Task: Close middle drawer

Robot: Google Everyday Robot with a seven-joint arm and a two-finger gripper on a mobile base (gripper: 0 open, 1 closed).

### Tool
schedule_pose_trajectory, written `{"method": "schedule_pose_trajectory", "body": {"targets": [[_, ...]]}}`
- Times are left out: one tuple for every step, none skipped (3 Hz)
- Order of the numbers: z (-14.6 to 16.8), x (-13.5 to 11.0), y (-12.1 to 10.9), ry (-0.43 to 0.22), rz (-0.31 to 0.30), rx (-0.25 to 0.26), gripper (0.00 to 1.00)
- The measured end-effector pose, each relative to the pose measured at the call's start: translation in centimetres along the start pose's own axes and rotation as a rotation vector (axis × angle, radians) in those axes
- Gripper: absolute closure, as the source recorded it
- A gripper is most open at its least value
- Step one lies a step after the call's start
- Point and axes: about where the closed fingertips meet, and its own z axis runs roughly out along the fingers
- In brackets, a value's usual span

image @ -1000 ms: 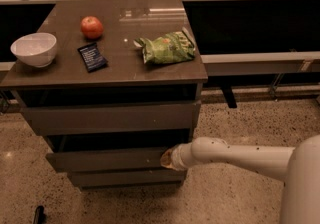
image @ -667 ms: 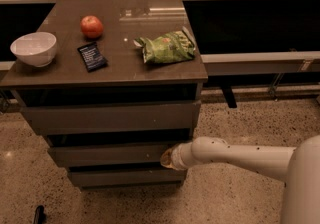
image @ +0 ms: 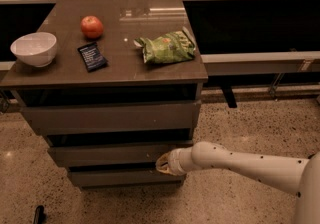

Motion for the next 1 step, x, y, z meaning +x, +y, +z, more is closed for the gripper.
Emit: {"method": "schedule_pose_trajectory", "body": {"targets": [[-0.35, -1.10, 2.39, -0.054, -0.023, -0.067, 1.00]]}}
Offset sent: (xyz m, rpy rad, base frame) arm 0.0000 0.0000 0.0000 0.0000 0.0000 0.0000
